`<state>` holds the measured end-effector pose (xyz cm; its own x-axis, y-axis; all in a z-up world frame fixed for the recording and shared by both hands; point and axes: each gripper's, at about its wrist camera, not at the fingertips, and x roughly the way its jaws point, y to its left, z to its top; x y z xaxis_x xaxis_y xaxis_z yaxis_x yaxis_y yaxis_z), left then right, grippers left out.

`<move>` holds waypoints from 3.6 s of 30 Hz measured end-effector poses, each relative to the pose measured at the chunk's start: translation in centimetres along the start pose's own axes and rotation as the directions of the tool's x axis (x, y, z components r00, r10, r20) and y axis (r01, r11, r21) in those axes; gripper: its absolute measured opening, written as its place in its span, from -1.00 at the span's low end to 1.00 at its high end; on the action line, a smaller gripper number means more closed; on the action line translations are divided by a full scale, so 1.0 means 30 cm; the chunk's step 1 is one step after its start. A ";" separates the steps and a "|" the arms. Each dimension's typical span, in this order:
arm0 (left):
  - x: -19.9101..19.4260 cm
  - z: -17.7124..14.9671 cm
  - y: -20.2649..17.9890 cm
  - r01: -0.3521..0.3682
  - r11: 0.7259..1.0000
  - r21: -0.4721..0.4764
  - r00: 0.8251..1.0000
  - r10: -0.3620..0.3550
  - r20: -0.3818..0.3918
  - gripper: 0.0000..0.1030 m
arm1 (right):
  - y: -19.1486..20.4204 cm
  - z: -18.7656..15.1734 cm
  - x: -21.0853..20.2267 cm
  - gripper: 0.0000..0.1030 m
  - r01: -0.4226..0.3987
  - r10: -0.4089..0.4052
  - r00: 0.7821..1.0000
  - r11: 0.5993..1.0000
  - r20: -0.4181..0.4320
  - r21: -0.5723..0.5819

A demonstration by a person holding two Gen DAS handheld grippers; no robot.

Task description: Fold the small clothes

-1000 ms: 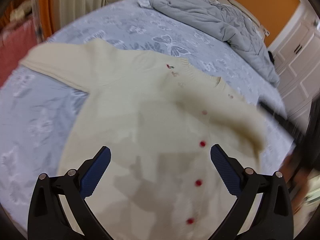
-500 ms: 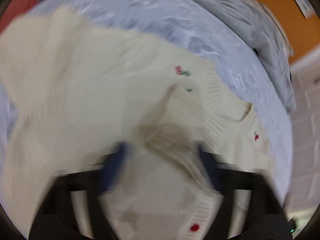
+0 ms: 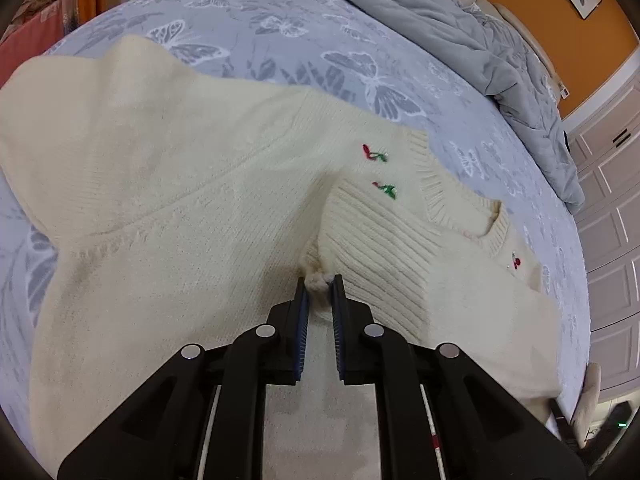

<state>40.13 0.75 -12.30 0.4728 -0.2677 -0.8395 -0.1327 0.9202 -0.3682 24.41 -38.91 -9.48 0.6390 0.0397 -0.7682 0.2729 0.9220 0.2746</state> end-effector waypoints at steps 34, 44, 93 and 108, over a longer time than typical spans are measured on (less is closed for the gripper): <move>-0.310 0.454 1.006 -0.150 0.847 -0.509 0.947 0.272 0.174 -0.82 | 0.601 -0.316 0.035 0.07 0.101 -0.182 0.939 0.957 -0.292 -0.272; -0.586 0.518 0.390 -0.059 0.996 -0.069 0.918 0.081 0.389 -0.83 | 0.615 -0.296 -0.009 0.11 0.092 -0.167 0.950 0.957 -0.262 -0.276; -0.193 -0.086 0.284 -0.131 0.991 -0.005 0.991 0.131 0.012 0.32 | 0.972 -0.005 0.271 0.29 0.003 -0.086 0.985 0.876 -0.149 -0.483; -0.224 -0.092 0.244 0.049 0.994 -0.095 0.999 -0.047 0.024 0.43 | 0.391 0.010 0.250 0.32 -0.059 0.052 0.980 0.998 -0.191 -0.028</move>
<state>33.58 8.50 -10.45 0.4991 -0.3040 -0.8115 -0.1913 0.8747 -0.4453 32.62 -27.91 -11.82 0.5031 0.1609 -0.8491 0.2144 0.9286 0.3030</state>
